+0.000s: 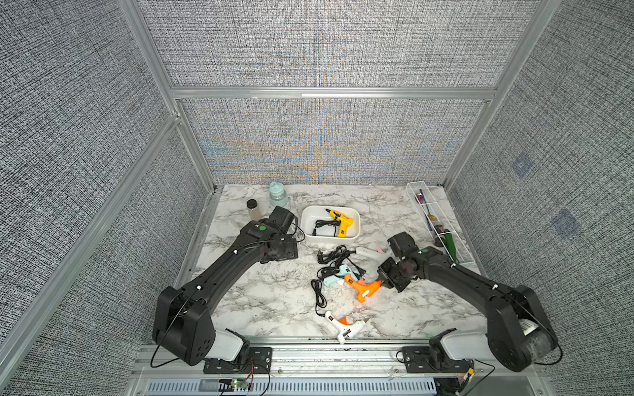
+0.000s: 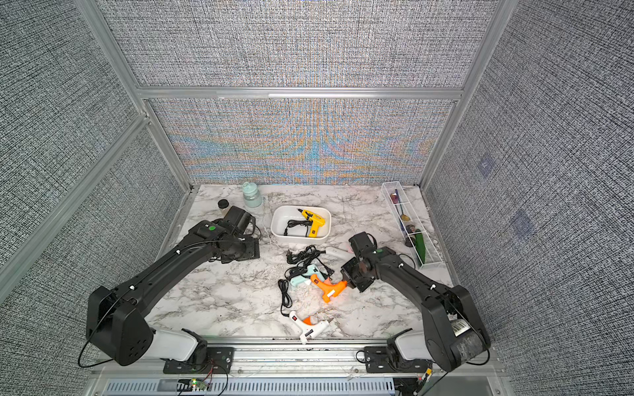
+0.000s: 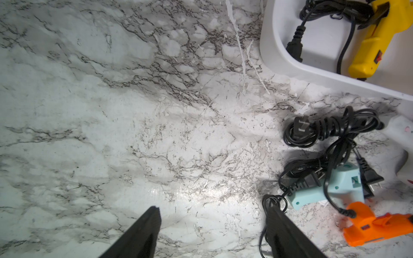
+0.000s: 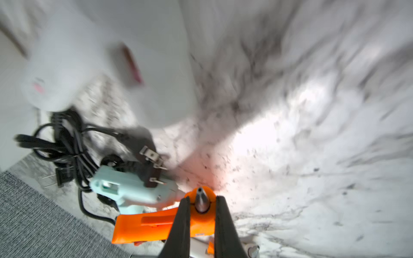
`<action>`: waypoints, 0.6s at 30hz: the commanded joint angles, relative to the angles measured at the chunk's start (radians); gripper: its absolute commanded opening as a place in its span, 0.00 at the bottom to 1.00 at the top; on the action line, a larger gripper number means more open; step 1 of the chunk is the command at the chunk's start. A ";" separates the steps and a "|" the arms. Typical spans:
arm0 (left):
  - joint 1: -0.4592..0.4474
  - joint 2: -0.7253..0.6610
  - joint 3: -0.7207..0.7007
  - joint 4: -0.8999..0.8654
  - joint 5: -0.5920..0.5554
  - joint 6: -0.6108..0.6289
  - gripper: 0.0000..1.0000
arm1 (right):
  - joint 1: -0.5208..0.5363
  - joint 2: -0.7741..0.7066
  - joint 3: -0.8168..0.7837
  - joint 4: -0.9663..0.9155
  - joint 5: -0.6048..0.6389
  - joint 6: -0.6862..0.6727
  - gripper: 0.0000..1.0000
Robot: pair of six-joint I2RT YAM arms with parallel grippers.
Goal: Put the hot melt glue gun into the storage box
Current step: Move the hot melt adhesive gun to the center of the board.
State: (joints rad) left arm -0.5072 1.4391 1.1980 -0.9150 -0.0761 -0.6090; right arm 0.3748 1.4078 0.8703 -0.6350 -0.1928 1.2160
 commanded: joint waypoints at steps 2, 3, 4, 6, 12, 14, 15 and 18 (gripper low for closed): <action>0.002 0.024 0.021 0.010 0.000 0.017 0.80 | -0.014 0.130 0.174 -0.118 0.089 -0.309 0.06; 0.002 0.031 0.028 0.009 0.002 0.021 0.79 | -0.005 0.164 0.210 -0.128 0.088 -0.344 0.11; 0.002 0.034 0.034 0.008 0.003 0.021 0.79 | 0.004 0.188 0.233 -0.138 0.090 -0.361 0.19; 0.002 0.036 0.044 0.008 -0.001 0.020 0.79 | 0.016 0.210 0.245 -0.132 0.084 -0.369 0.39; 0.002 0.038 0.051 0.001 -0.004 0.020 0.79 | 0.064 0.242 0.210 -0.084 0.062 -0.330 0.63; 0.002 0.037 0.052 -0.002 -0.004 0.023 0.79 | 0.094 0.254 0.211 -0.075 0.067 -0.317 0.65; 0.002 0.037 0.055 -0.005 -0.007 0.025 0.79 | 0.110 0.262 0.214 -0.072 0.069 -0.309 0.65; 0.002 0.040 0.064 -0.010 -0.011 0.030 0.79 | 0.138 0.283 0.207 -0.045 0.072 -0.277 0.65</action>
State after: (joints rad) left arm -0.5068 1.4761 1.2510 -0.9161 -0.0765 -0.5976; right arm 0.4984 1.6775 1.0813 -0.7040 -0.1333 0.9047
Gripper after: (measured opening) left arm 0.794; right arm 0.645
